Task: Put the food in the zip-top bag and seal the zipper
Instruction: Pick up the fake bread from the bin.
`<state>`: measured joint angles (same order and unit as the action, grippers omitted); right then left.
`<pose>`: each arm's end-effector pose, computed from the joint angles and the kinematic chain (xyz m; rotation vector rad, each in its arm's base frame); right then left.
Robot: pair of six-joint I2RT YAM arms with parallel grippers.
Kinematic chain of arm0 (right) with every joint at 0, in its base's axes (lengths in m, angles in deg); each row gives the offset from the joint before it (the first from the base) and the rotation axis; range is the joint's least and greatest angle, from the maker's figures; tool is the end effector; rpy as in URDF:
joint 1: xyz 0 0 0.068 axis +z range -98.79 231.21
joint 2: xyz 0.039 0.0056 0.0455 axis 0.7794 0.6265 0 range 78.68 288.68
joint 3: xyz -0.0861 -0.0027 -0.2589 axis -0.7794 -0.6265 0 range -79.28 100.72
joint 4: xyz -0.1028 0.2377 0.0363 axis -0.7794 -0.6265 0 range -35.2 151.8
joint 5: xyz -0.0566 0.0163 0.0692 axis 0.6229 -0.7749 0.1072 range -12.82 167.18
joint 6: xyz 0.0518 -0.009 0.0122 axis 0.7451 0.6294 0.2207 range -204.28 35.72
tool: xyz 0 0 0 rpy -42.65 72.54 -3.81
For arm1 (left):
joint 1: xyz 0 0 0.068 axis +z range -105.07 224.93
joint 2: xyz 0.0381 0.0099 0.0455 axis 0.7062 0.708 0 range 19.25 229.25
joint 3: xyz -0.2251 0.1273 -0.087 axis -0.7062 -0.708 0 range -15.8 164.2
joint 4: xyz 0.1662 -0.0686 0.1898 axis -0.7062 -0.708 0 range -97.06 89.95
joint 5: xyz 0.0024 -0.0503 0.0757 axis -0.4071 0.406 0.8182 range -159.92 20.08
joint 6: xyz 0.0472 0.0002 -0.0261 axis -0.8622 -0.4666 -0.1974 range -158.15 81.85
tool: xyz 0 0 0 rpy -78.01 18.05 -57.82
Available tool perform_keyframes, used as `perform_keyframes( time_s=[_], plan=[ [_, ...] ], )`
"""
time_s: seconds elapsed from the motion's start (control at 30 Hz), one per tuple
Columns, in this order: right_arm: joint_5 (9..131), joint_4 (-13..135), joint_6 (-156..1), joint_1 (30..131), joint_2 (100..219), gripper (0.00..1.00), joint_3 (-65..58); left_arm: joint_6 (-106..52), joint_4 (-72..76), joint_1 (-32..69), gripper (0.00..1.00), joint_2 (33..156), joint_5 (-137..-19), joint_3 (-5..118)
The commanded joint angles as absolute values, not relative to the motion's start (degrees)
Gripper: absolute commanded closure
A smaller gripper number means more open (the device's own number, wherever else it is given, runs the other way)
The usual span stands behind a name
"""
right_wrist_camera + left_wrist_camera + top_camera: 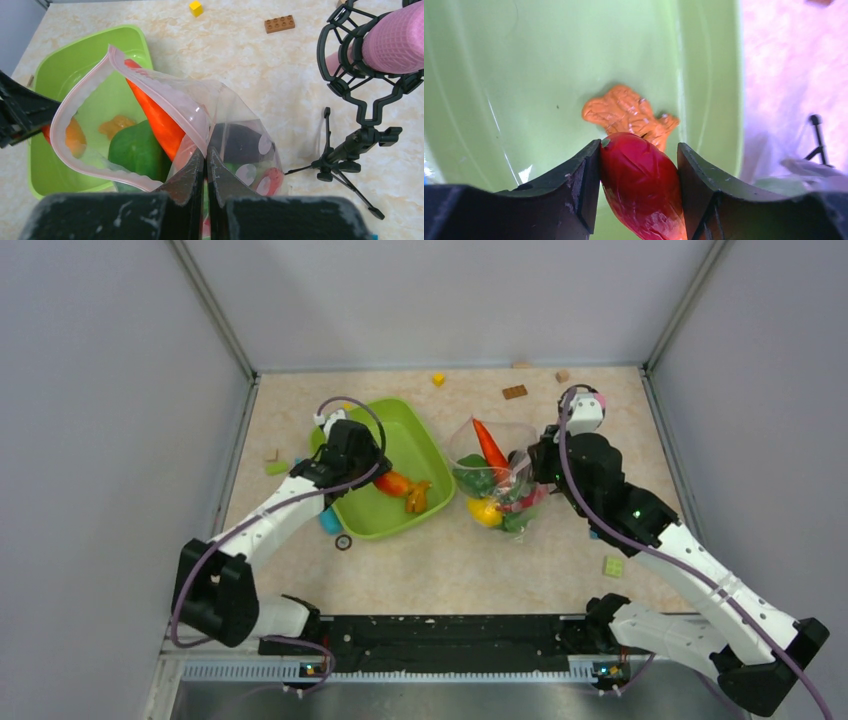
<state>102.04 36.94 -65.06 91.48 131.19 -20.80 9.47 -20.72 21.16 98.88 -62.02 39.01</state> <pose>0.1603 0.1162 0.3737 -0.0516 1.8795 0.3031 0.2735 -0.1151 0.2469 -0.5619 2.3328 -0.4383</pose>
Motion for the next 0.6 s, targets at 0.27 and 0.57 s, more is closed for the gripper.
perform_keyframes(
  time_s=[0.27, 0.57],
  plan=[
    [96.0, 38.1, -63.2, 91.2, 129.4, 1.00, -19.5, 0.4, 4.0, 20.5, 1.00, 77.2, -60.5, 33.8],
    [91.6, 38.6, -63.8, 91.2, 130.4, 1.00, -19.3, -8.7, 24.5, 17.6, 1.00, 75.3, -69.1, 30.1]
  ],
)
